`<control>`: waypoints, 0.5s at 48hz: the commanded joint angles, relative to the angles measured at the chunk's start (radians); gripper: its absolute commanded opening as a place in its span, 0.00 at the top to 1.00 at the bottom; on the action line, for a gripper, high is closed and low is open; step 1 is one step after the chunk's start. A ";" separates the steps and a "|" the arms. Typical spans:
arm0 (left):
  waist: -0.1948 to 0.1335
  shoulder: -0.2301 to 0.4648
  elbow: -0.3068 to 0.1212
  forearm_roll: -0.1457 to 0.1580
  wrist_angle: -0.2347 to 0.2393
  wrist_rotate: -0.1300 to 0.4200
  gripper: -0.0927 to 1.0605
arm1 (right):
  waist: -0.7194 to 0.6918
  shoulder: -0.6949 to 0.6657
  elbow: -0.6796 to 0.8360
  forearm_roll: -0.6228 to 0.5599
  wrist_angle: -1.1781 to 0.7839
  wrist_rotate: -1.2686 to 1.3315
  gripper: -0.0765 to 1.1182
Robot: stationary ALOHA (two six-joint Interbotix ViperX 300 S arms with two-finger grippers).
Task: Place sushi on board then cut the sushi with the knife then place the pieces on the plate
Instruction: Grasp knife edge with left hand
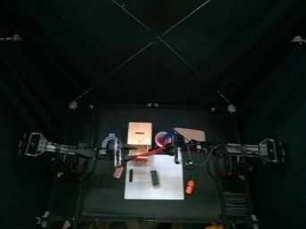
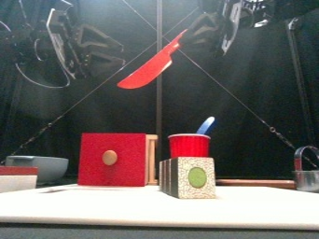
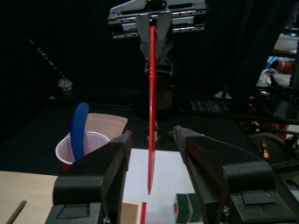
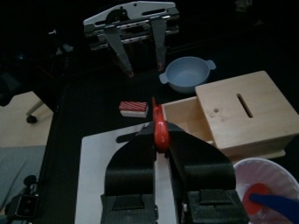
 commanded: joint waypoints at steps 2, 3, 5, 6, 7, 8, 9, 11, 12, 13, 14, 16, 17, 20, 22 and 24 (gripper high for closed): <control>0.000 0.012 -0.006 0.006 -0.002 0.000 0.21 | 0.003 -0.018 -0.028 0.000 -0.012 -0.003 0.65; 0.000 0.014 -0.006 0.005 0.002 0.000 0.21 | 0.003 -0.018 -0.031 -0.002 -0.012 -0.003 0.65; 0.000 0.020 -0.005 0.006 0.005 0.000 0.21 | 0.003 -0.018 -0.035 -0.003 -0.012 -0.003 0.65; 0.000 0.026 -0.006 0.006 0.008 0.000 0.21 | 0.005 -0.018 -0.040 -0.003 -0.014 -0.003 0.65; 0.000 0.029 -0.006 0.006 0.009 0.000 0.21 | 0.006 -0.018 -0.043 -0.003 -0.014 -0.003 0.65; 0.000 0.032 -0.006 0.006 0.011 0.000 0.21 | 0.006 -0.017 -0.044 -0.003 -0.014 -0.003 0.65; 0.002 0.035 -0.006 0.006 0.011 0.000 0.21 | 0.009 -0.018 -0.046 -0.003 -0.014 -0.003 0.65; 0.003 0.043 -0.006 0.006 0.011 0.000 0.21 | 0.011 -0.018 -0.051 -0.003 -0.015 -0.003 0.65; 0.003 0.044 -0.006 0.006 0.011 0.000 0.21 | 0.012 -0.018 -0.052 -0.003 -0.017 -0.003 0.65; 0.005 0.048 -0.006 0.008 0.011 0.000 0.21 | 0.014 -0.017 -0.052 -0.005 -0.017 -0.003 0.65; 0.005 0.051 -0.008 0.008 0.011 0.000 0.21 | 0.014 -0.017 -0.052 -0.003 -0.018 -0.003 0.65; 0.005 0.055 -0.009 0.008 0.011 0.000 0.21 | 0.015 -0.018 -0.052 -0.002 -0.018 -0.003 0.65; 0.003 0.057 -0.011 0.009 0.011 0.000 0.21 | 0.015 -0.017 -0.051 0.000 -0.020 -0.003 0.65; -0.002 0.061 -0.014 0.014 0.011 0.000 0.21 | 0.015 -0.017 -0.051 0.002 -0.021 -0.003 0.65; -0.003 0.066 -0.014 0.017 0.011 -0.002 0.22 | 0.017 -0.015 -0.051 0.002 -0.025 -0.003 0.65; -0.003 0.069 -0.014 0.020 0.011 -0.003 0.22 | 0.018 -0.014 -0.051 0.003 -0.029 -0.003 0.65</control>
